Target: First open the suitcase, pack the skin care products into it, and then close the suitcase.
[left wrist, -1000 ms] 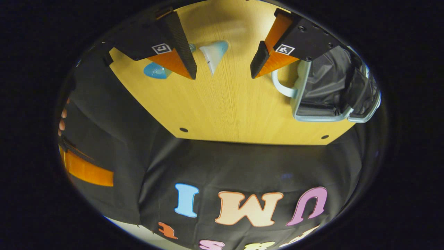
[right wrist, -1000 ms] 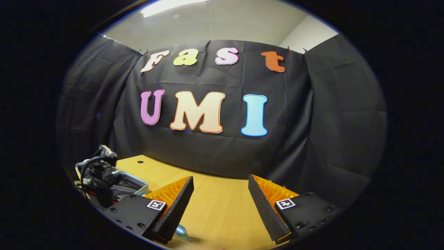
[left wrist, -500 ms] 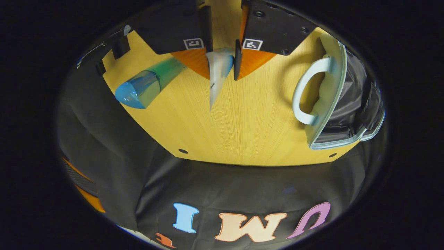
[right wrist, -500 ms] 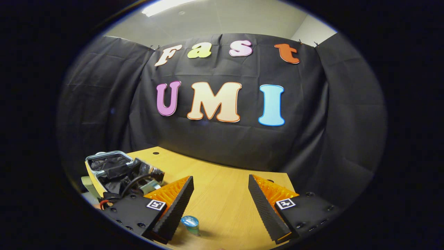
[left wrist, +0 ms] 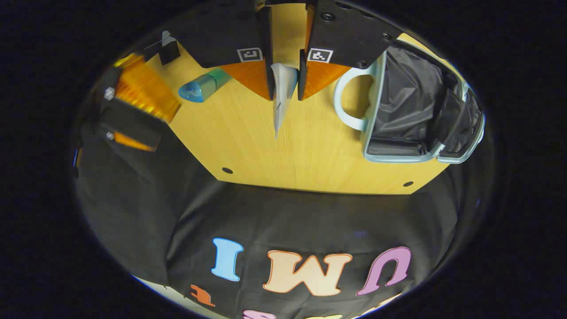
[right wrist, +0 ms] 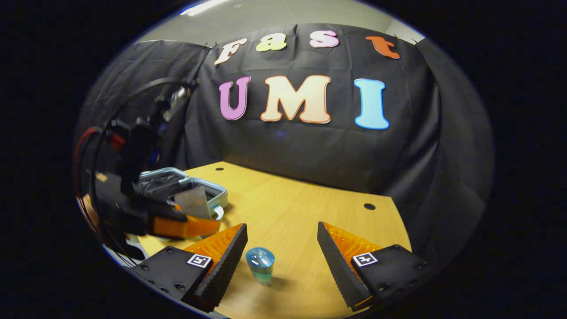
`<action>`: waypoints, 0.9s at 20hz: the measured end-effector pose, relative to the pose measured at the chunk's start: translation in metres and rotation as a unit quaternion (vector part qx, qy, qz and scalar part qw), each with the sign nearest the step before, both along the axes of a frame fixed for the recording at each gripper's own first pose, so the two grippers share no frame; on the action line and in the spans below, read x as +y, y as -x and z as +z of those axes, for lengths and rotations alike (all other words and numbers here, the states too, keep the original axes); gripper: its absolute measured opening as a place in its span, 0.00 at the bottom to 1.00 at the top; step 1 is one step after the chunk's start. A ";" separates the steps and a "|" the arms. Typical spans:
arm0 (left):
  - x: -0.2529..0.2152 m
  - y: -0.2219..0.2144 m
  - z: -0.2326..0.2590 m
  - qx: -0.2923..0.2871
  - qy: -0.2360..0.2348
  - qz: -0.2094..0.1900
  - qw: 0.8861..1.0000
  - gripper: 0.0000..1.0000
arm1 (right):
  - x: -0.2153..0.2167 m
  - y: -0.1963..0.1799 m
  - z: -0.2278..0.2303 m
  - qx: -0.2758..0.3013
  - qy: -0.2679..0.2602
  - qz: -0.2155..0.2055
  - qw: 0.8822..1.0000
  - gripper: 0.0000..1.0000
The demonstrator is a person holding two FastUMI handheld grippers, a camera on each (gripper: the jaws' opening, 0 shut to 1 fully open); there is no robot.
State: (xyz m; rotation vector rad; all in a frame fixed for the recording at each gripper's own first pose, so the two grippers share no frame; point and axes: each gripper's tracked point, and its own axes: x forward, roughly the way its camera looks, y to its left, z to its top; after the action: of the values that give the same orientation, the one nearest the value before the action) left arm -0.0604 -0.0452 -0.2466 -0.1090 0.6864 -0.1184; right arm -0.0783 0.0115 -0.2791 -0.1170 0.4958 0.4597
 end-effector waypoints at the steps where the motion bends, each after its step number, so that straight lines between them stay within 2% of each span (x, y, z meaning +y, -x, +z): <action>1: 0.005 0.001 0.008 -0.003 0.000 0.006 1.000 0.22 | 0.002 0.006 -0.011 0.012 0.002 0.006 1.000 0.99; 5: 0.031 0.006 0.027 -0.012 -0.013 0.033 0.999 0.22 | 0.009 0.025 -0.054 0.048 0.019 0.031 0.998 0.98; 8: 0.055 0.015 0.029 -0.006 -0.026 0.051 0.998 0.22 | 0.015 0.042 -0.088 0.090 0.026 0.048 0.994 0.89; 10: 0.073 0.022 0.026 0.004 -0.036 0.064 0.997 0.22 | 0.023 0.044 -0.095 0.101 0.020 0.059 0.993 0.82; 11: 0.082 0.025 0.026 0.010 -0.041 0.069 0.997 0.22 | 0.020 0.041 -0.089 0.094 0.017 0.052 0.994 0.77; 13: 0.102 0.032 0.020 0.030 -0.054 0.077 0.995 0.22 | 0.024 0.038 -0.094 0.128 -0.002 0.043 0.991 0.46; 16: 0.141 0.045 0.004 0.078 -0.074 0.083 0.991 0.23 | 0.032 0.036 -0.097 0.174 -0.019 0.018 0.984 0.46; 18: 0.166 0.048 -0.003 0.102 -0.082 0.084 0.988 0.23 | 0.037 0.037 -0.091 0.210 -0.046 -0.013 0.977 0.44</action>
State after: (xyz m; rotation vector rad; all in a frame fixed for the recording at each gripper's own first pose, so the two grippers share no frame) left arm -0.1084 0.1208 -0.2501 -0.0210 0.8844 0.1118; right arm -0.1157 0.0485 -0.3705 0.0785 0.8881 0.4820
